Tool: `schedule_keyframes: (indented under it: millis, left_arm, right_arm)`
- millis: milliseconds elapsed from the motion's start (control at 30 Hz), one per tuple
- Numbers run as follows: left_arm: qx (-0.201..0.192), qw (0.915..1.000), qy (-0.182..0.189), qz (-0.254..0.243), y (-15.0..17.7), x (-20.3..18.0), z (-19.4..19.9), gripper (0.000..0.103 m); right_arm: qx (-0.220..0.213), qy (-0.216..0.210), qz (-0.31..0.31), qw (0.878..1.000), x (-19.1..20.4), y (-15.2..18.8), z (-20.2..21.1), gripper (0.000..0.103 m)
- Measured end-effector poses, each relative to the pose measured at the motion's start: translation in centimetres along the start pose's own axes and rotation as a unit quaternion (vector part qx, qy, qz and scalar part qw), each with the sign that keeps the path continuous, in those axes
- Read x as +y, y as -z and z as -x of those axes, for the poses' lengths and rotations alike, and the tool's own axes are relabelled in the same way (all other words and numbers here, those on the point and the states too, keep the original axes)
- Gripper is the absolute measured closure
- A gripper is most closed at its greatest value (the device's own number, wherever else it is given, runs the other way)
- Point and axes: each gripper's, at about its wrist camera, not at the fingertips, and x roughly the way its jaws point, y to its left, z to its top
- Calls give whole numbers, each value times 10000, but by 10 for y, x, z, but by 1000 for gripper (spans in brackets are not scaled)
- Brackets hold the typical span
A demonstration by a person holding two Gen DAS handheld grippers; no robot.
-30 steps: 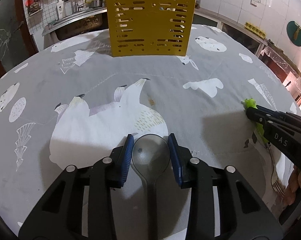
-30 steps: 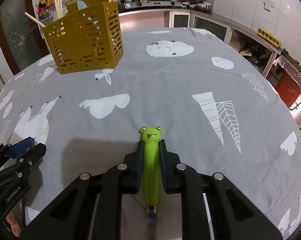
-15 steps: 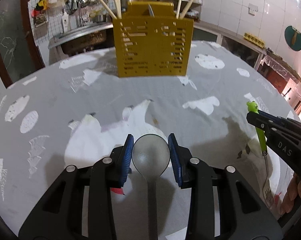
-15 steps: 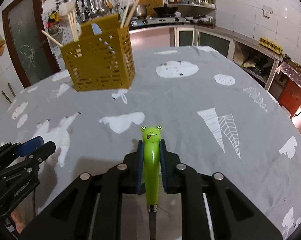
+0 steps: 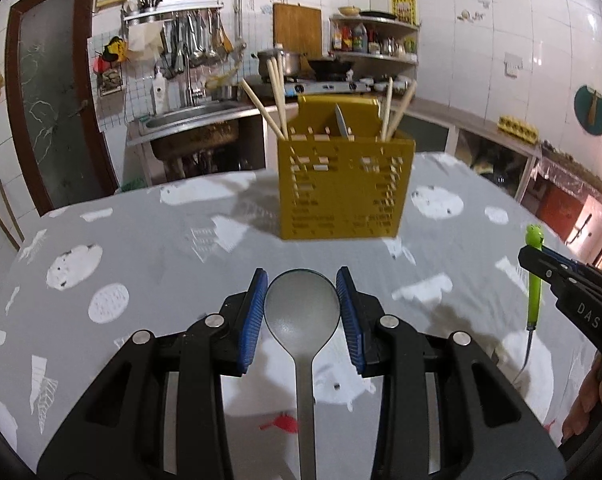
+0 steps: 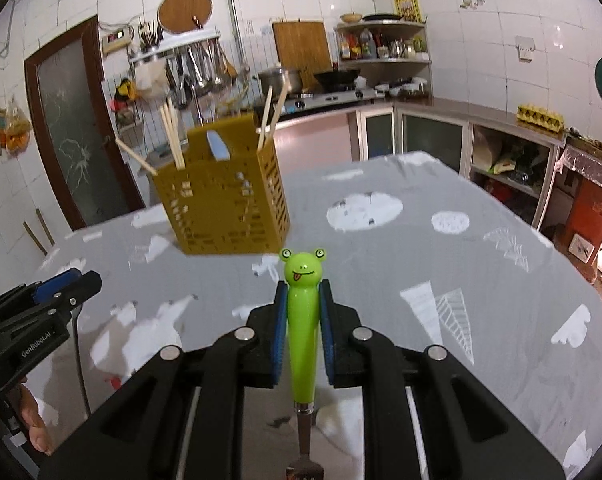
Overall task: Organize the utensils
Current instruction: 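Lift the grey spoon and green frog fork and carry both over the yellow holder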
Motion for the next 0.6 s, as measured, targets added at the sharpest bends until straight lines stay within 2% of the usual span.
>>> schedule_keyframes:
  millis: [600]
  left_arm:
    - [-933, 9950, -34, 351, -50, 25, 4, 68]
  right_arm:
    - [-1107, -6, 235, 9936, 24, -43, -2, 87]
